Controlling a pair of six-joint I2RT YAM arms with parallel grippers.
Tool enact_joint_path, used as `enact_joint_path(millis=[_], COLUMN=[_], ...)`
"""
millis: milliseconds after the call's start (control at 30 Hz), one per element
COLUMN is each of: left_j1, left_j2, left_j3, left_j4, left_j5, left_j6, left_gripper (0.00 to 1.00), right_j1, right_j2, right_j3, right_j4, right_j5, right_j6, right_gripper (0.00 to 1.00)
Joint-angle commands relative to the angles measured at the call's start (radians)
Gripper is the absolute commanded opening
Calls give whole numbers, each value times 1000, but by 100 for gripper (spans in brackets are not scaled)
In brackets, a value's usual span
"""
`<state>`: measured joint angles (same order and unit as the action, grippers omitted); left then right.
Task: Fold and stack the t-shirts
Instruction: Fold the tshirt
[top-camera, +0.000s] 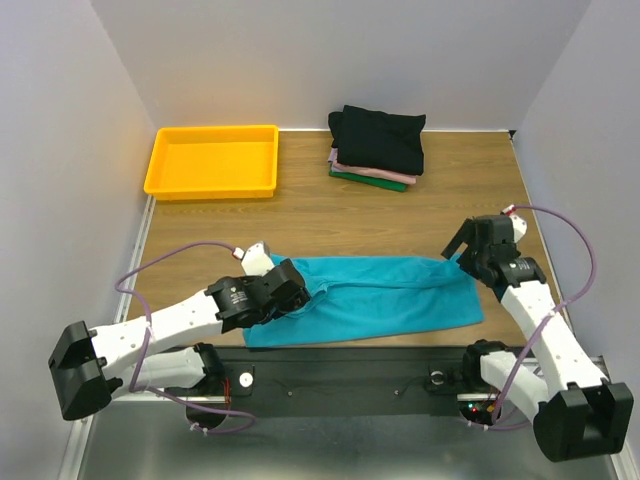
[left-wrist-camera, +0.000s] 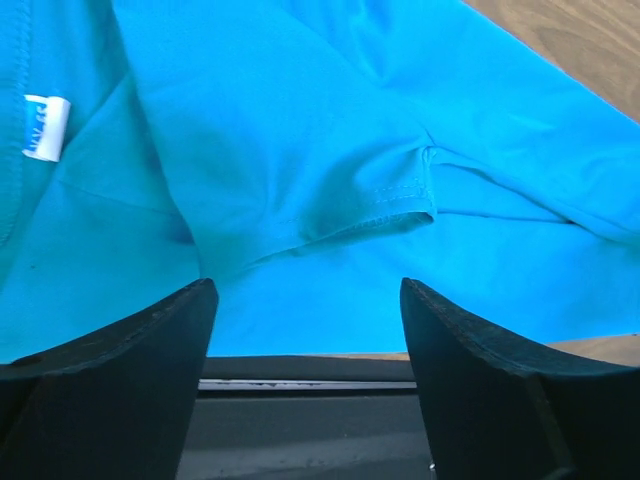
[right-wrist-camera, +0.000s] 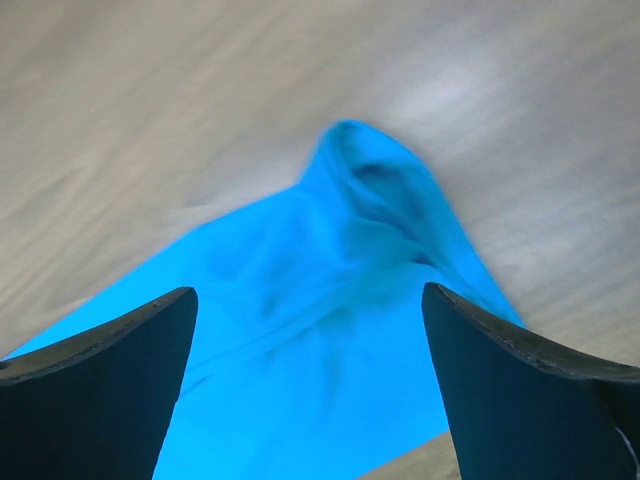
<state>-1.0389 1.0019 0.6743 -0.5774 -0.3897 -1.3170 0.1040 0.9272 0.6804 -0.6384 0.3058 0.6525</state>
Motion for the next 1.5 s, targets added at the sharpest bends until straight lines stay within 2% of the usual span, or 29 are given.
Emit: enact_joint_path(millis=[0,67,100,200,333,533,767,900,1100,1200,1267,1467], left_j1=[-4,-4,-4,-3,-3,13,73,88,148,161,162,160], left_j2=[-31,-39,-39,-25,58,291,406,379,317,270,218,36], left_j3=[88,126,136,142,154,136,45,-51,-194,-193,-176,-75], left_j4=[-108,-113,-83,49,206,346,415,407,413,374,341,222], left_j5=[-75,-124,-145,-159,-158,-54,52,38,54,45,38,-1], left_j6=[22,25,44,123,202,260,249,196,162,165,170,212], left_gripper=[88,93,94,97,98,98,98,98,98,98,98,98], right_j1=[-6,-6,-6,-6,-6,-7,-7,-41,-70,-70,-72,-72], right_j2=[-36,-15,7,59,174,301,343,318,274,246,226,89], right_j3=[93,114,108,91,85,56,-4,-22,-28,-19,-5,68], right_j4=[5,31,51,147,233,253,232,184,132,117,102,103], right_j5=[-178,-264,-355,-494,-570,-418,-191,34,96,105,84,-204], right_j6=[-96,-116,-134,-133,-120,-108,-50,-4,21,21,4,-125], right_gripper=[100,100,100,100,100,100,100,100,100,100,100,100])
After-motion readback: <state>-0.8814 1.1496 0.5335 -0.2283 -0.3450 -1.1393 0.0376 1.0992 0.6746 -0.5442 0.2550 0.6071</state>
